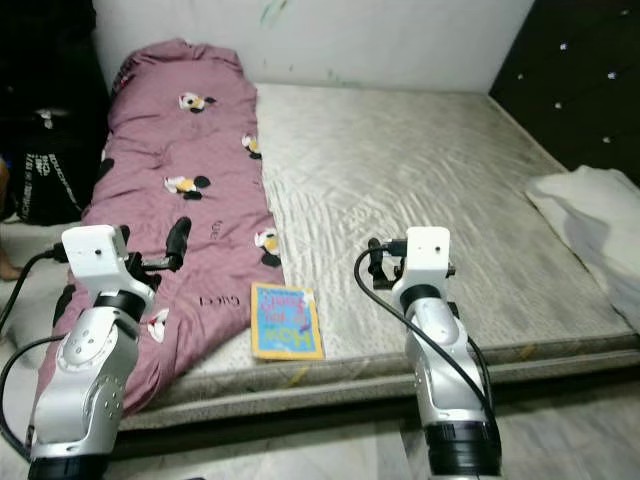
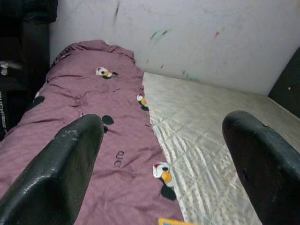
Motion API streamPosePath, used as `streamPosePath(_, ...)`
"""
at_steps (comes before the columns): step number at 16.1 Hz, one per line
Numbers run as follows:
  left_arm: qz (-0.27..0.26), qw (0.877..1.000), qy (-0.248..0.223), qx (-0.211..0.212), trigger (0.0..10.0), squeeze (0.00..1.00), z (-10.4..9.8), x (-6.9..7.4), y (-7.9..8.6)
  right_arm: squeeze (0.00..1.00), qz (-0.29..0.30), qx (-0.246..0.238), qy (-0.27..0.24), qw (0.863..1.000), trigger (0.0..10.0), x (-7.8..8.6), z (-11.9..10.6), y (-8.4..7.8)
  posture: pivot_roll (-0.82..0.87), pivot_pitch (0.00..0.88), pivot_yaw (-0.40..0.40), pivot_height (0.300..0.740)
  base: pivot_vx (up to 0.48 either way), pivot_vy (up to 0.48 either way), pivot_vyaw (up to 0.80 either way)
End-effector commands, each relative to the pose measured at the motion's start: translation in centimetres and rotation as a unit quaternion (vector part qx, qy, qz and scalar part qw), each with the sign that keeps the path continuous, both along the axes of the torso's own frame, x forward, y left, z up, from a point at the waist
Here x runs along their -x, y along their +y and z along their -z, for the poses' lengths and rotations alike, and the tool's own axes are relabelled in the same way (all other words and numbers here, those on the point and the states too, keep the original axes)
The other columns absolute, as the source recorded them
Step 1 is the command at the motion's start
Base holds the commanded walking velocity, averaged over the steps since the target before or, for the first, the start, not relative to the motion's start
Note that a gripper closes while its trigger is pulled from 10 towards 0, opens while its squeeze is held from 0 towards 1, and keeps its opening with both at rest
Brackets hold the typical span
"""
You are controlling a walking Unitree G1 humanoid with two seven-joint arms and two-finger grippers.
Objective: Clean up the room
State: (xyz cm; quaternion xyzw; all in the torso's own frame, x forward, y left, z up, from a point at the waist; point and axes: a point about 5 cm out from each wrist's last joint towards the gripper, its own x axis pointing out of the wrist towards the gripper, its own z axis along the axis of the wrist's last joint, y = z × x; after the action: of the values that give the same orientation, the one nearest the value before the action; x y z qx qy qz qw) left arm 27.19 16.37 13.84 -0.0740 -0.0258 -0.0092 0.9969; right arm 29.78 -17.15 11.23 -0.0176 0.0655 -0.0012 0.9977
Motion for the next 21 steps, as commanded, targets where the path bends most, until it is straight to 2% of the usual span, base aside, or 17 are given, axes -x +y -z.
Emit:
streamPosePath(1, 0.008, 1.0, -0.005, -0.001, 10.0, 0.0, -0.2, -0.1, -0.1, 0.0, 0.001, 0.004, -0.003, 1.0, 10.0, -0.2, -0.2, -0.2, -0.04, 0.0, -0.104, 0.74, 0.42, 0.0, 0.0)
streamPosePath(7, 0.008, 1.0, -0.003, 0.0, 10.0, 0.0, -0.1, -0.3, -0.2, 0.0, 0.001, 0.003, -0.005, 1.0, 10.0, -0.4, -0.2, -0.1, -0.03, 0.0, -0.1, 0.74, 0.412, 0.0, 0.0)
streamPosePath(10, 0.004, 1.0, 0.011, -0.008, 10.0, 0.0, 0.3, -0.3, -0.6, 0.0, 0.003, 0.002, -0.006, 1.0, 10.0, -0.5, -0.3, -0.1, -0.03, 0.0, -0.099, 0.74, 0.0, 0.0, 0.0)
streamPosePath(14, -0.004, 1.0, 0.015, -0.004, 10.0, 0.0, 0.5, -0.3, -0.4, 0.0, 0.008, 0.0, -0.002, 1.0, 10.0, -0.5, -0.1, -0.2, -0.03, 0.0, -0.099, 0.74, 0.0, 0.0, 0.0)
streamPosePath(16, -0.014, 1.0, 0.022, -0.008, 10.0, 0.0, 0.7, -0.3, -0.1, 0.0, 0.009, -0.003, -0.004, 1.0, 10.0, -0.5, -0.2, -0.2, -0.03, 0.0, -0.1, 0.74, 0.0, 0.0, -0.8)
streamPosePath(21, -0.018, 0.999, 0.034, -0.008, 10.0, 0.0, 1.0, -0.2, 0.0, 0.0, 0.002, -0.005, -0.01, 1.0, 10.0, -0.5, -0.3, 0.0, -0.03, 0.0, -0.097, 0.74, 0.0, 0.0, 0.0)
